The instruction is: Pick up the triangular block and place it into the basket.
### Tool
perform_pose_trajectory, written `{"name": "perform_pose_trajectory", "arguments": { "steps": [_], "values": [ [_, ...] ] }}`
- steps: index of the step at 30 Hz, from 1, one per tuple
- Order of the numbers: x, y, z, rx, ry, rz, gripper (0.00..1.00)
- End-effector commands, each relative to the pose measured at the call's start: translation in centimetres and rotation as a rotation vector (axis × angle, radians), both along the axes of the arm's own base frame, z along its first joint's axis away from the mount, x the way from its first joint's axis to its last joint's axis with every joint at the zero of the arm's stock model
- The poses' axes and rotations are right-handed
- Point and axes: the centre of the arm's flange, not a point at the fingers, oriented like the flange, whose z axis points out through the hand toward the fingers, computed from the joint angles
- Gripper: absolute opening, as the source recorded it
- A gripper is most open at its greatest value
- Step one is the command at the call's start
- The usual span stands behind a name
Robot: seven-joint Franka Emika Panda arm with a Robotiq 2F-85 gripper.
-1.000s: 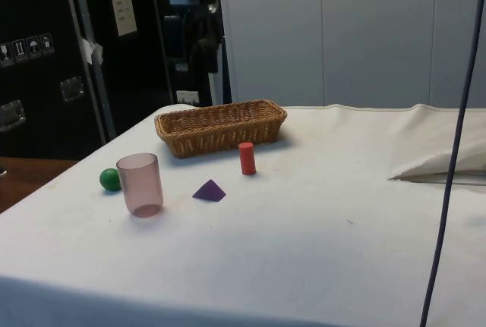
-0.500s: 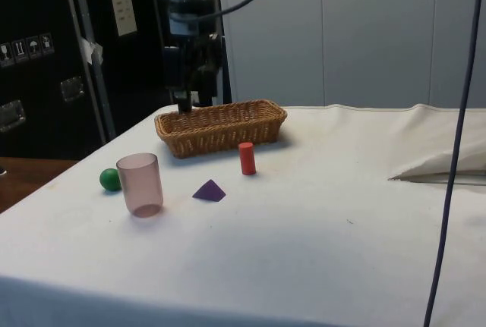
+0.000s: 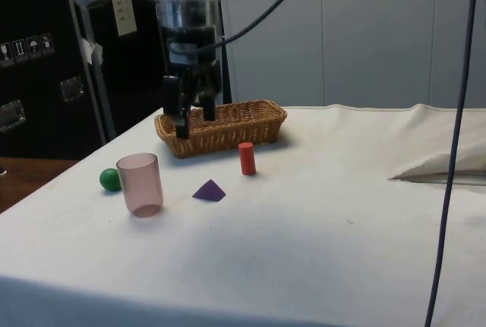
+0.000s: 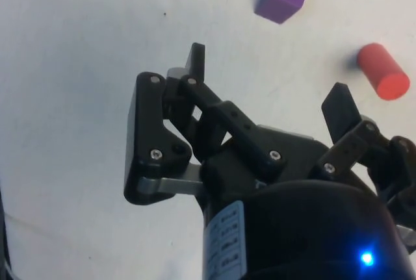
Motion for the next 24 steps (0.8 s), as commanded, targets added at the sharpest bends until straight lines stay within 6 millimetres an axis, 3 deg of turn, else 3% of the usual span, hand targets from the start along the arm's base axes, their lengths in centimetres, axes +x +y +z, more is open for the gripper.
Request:
{"name": "perform_pose_trajectory", "arguments": {
  "steps": [1, 17, 24],
  "values": [
    [0.0, -0.2, -0.6, -0.001, -0.012, -0.004, 1.0],
    [0.1, -0.7, -5.0, -0.012, -0.039, -0.002, 1.0],
    [0.2, -0.7, -5.6, -0.018, -0.042, 0.012, 1.0]
  ]
}}
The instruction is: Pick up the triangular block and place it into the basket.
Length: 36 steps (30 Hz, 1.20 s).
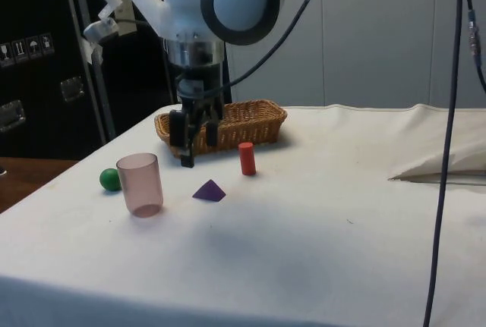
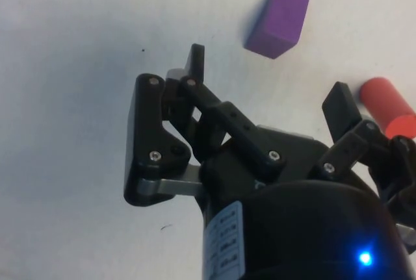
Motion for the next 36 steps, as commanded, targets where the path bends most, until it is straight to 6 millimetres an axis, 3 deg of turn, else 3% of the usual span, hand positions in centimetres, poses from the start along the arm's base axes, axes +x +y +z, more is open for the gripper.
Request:
{"name": "perform_pose_trajectory", "arguments": {
  "steps": [1, 12, 19, 36],
  "values": [
    [0.1, -0.1, 0.0, -0.005, -0.011, 0.006, 1.0],
    [0.3, -0.6, -0.9, -0.013, 0.0, 0.005, 1.0],
    [1.0, -1.2, -2.4, -0.017, 0.0, 0.0, 1.0],
    [0.5, -1.6, -5.0, -0.029, 0.024, 0.003, 1.0]
  ]
}}
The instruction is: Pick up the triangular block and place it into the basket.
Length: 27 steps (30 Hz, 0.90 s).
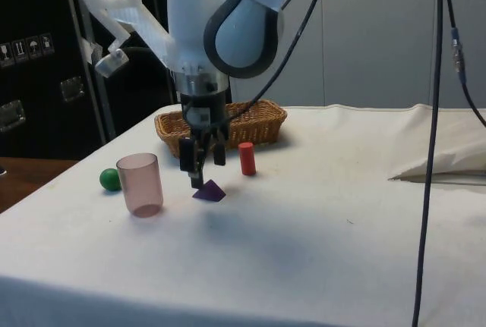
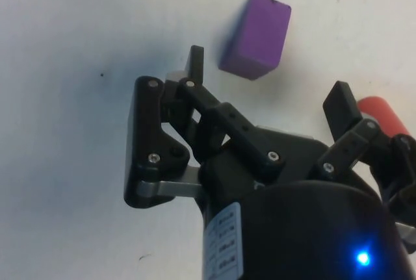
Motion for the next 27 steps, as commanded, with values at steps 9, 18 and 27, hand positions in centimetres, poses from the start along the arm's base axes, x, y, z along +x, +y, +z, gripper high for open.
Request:
{"name": "perform_pose_trajectory", "arguments": {
  "steps": [9, 18, 27],
  "values": [
    [0.3, 0.2, -1.3, 0.0, -0.013, 0.003, 1.0],
    [1.0, 0.1, -2.4, -0.006, -0.018, 0.003, 0.99],
    [1.2, 0.1, -2.7, -0.007, -0.019, 0.003, 0.53]
  ]
}}
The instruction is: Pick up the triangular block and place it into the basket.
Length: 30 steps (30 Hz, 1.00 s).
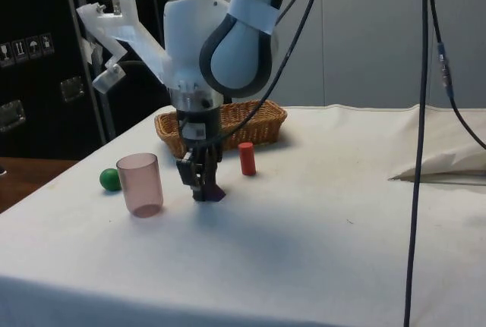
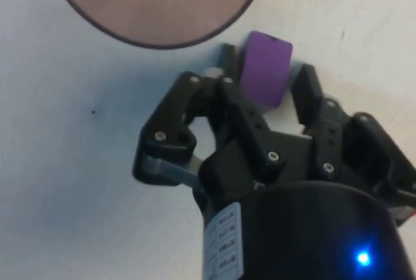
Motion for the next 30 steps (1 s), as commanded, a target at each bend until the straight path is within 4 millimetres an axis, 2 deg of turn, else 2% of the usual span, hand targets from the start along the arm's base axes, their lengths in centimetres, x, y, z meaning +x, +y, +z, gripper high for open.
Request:
{"name": "perform_pose_trajectory", "arguments": {
  "steps": [1, 4, 8, 15, 16, 21, 24, 30],
  "values": [
    [0.1, 0.0, -0.1, 0.003, -0.009, -0.001, 0.48],
    [0.1, 0.0, -0.1, 0.003, -0.01, -0.002, 0.34],
    [0.1, 0.0, -0.1, 0.003, -0.01, -0.002, 0.33],
    [0.2, 0.1, 2.2, -0.003, -0.019, 0.001, 0.34],
    [0.3, 0.3, 1.7, 0.006, -0.019, 0.004, 0.34],
    [0.4, 0.0, 4.0, -0.003, -0.028, 0.004, 0.34],
    [0.5, 0.1, 4.2, 0.007, -0.031, 0.005, 0.34],
    [0.8, -0.6, 6.4, -0.007, -0.046, 0.006, 0.34]
  ]
}}
